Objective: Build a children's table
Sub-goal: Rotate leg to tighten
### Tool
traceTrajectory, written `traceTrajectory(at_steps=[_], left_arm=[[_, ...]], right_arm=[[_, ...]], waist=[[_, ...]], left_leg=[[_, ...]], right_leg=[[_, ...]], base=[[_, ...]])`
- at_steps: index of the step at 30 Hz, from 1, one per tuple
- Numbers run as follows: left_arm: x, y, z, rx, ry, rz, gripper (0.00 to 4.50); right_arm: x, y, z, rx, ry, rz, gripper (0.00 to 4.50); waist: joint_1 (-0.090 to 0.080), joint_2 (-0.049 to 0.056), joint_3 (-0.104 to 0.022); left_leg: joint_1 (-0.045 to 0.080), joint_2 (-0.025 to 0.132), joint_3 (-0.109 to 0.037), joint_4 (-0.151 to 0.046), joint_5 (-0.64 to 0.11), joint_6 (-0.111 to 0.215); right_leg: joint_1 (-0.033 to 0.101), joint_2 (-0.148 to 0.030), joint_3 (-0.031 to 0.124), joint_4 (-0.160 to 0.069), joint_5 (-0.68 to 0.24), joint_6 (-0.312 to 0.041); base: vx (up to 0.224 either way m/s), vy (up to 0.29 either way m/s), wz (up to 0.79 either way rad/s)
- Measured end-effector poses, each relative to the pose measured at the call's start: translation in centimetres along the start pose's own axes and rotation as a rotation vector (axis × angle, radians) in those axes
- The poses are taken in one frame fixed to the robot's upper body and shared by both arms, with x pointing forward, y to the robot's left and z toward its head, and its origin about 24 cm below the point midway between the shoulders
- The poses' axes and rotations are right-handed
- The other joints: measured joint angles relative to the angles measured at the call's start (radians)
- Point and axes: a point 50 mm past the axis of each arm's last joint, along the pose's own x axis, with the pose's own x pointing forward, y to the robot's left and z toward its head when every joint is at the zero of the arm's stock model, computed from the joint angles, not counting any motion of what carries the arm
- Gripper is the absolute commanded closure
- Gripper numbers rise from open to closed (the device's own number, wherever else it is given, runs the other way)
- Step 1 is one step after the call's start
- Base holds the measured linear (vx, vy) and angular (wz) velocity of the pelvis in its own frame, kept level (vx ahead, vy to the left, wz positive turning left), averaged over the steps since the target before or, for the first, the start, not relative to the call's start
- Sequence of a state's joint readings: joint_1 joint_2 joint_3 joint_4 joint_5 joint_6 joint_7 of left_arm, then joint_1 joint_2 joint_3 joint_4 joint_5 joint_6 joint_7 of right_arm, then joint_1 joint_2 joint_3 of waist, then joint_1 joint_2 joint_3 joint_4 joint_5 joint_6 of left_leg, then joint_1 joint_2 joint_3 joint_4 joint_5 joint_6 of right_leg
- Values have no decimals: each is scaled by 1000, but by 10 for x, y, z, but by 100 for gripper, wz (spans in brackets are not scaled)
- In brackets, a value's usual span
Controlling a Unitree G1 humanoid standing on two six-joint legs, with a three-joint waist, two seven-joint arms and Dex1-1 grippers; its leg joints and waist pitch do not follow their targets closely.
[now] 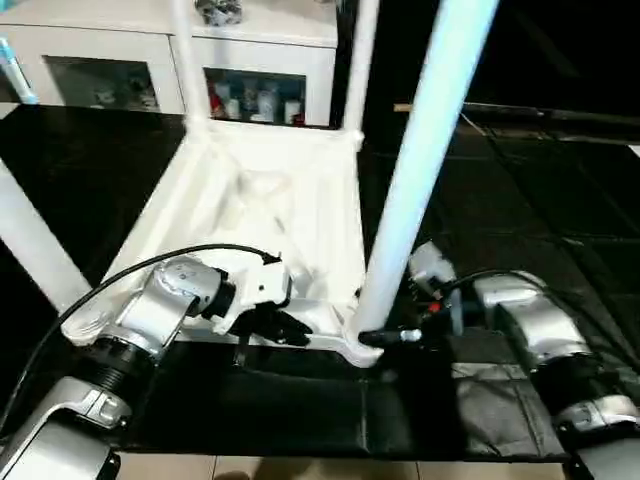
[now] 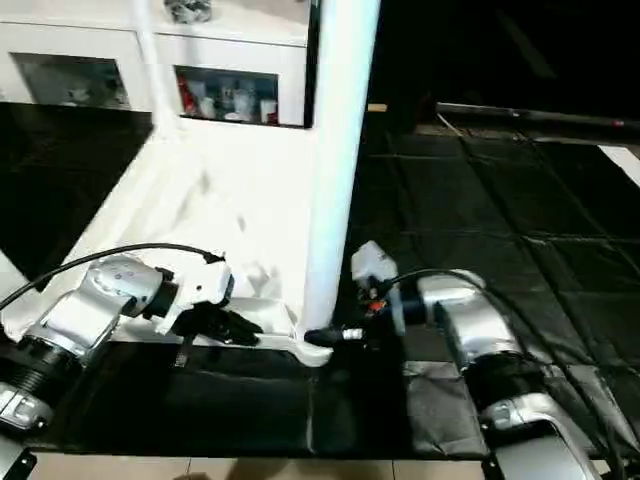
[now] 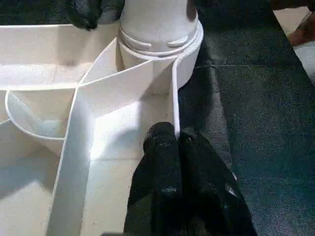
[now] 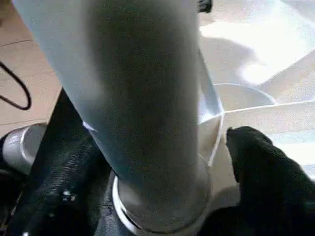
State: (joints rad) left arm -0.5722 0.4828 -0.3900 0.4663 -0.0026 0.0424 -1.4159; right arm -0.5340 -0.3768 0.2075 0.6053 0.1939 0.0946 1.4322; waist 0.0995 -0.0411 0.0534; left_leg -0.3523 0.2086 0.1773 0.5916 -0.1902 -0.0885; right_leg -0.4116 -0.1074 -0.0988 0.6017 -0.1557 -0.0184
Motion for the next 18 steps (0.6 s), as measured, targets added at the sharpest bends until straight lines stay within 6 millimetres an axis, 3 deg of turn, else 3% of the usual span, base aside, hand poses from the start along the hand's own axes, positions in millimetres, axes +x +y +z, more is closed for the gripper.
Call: traceTrajectory(at_steps=[18], left_arm=[[3, 5, 1, -34, -11, 16, 450]], right_arm=[[2, -2, 1, 11, 2, 54, 228]], waist=[[4, -5, 0]], left_leg=[[1, 0, 0, 1, 0, 0]], right_leg=[[0, 0, 2, 6, -2, 3]], base=[[0, 0, 0]])
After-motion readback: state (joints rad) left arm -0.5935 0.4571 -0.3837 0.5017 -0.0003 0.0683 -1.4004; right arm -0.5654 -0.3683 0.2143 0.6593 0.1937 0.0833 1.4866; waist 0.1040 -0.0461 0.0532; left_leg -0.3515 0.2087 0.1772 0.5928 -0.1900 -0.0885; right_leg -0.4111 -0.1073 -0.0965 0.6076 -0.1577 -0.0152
